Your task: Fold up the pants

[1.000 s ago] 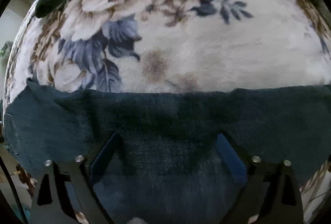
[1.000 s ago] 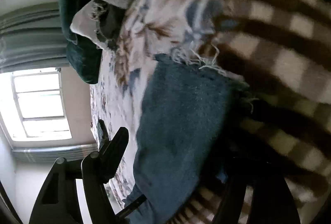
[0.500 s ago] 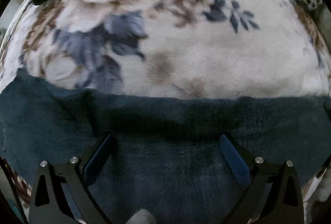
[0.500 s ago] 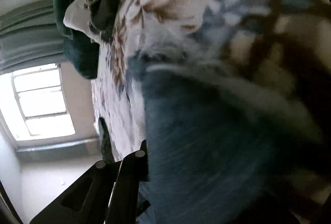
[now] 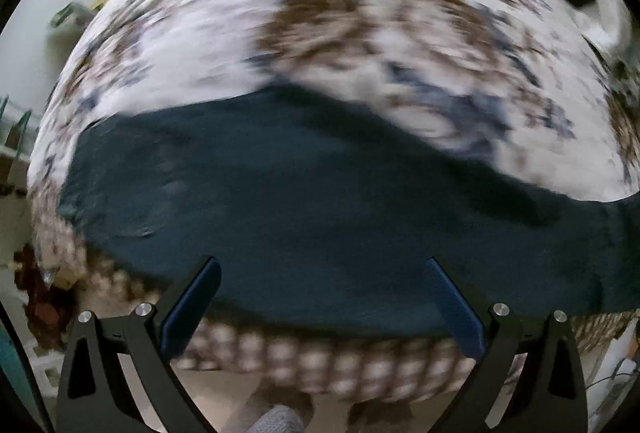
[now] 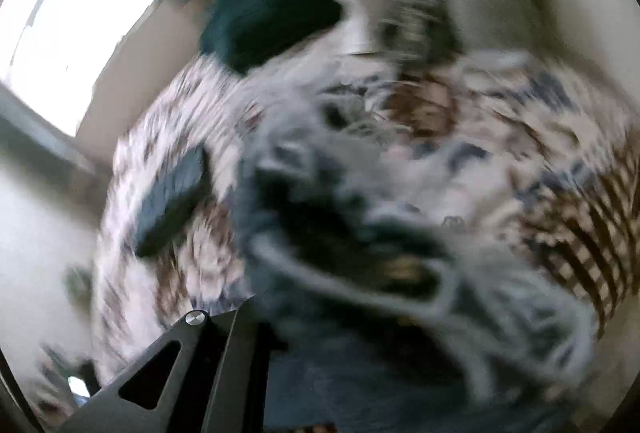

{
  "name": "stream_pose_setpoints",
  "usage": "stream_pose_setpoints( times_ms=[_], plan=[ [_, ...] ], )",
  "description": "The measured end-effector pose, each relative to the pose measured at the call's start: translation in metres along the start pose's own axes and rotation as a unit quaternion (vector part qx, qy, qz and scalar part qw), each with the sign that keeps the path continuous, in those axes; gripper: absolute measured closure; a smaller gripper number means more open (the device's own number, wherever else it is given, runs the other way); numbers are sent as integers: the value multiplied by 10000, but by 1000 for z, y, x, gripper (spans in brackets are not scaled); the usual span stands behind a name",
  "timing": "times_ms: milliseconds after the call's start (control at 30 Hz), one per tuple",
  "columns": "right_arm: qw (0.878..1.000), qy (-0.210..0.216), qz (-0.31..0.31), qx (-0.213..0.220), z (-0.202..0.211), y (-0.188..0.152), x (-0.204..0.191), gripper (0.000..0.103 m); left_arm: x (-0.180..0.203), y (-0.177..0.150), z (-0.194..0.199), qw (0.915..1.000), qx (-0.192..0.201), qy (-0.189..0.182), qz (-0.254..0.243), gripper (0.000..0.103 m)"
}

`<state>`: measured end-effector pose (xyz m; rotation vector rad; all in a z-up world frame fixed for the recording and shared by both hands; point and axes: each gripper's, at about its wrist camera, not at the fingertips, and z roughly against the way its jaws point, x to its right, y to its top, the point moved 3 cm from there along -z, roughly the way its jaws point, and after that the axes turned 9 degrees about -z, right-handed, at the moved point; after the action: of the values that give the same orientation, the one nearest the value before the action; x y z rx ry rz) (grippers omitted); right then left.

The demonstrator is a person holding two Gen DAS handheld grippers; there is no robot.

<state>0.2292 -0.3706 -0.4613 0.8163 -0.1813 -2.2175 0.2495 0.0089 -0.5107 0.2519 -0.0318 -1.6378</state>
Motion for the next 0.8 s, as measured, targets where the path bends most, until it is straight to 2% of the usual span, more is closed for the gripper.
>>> stream_pose_setpoints(
  times_ms=[67, 167, 267, 300, 367, 400, 467, 533, 567, 633, 700, 733, 800],
  plan=[
    [9984, -140, 542, -122, -21, -25, -57, 94, -37, -13, 3, 9998, -44, 71, 207, 0],
    [9891, -330, 1382, -384, -58, -90, -130, 94, -88, -29, -2, 9986, -106, 145, 495, 0],
    [9718, -444, 2204, -712, -104, -165, -190, 95, -134, -41, -10, 9971, -135, 269, 706, 0],
    [9627, -515, 2522, -836, -122, -194, -208, 95, -144, -43, -13, 9967, -153, 294, 745, 0],
    [9468, -688, 2933, -1127, -149, -238, -229, 93, -170, -51, -20, 9954, -195, 333, 882, 0],
    [9355, -912, 3139, -1342, -169, -261, -234, 92, -180, -53, -22, 9948, -206, 345, 935, 0],
    [9238, -1199, 3284, -1559, -186, -285, -241, 75, -202, -60, -23, 9933, -194, 354, 1083, 0],
    [9160, -1298, 3405, -1681, -185, -301, -243, 65, -217, -65, -21, 9919, -181, 357, 1206, 0],
    [9133, -1249, 3442, -1786, -181, -302, -247, 48, -228, -68, -21, 9905, -160, 350, 1317, 0],
    [9187, -571, 3227, -2205, -163, -300, -259, 30, -242, -71, -22, 9883, -152, 326, 1480, 0],
    [9322, 188, 2644, -2465, -139, -281, -262, 30, -257, -74, -24, 9846, -136, 240, 1727, 0],
    [9383, 332, 2369, -2497, -129, -273, -259, 30, -265, -75, -26, 9817, -108, 155, 1896, 0],
    [9508, 335, 1782, -2512, -119, -253, -243, 29, -279, -77, -31, 9722, -19, -186, 2336, 0]
  ],
)
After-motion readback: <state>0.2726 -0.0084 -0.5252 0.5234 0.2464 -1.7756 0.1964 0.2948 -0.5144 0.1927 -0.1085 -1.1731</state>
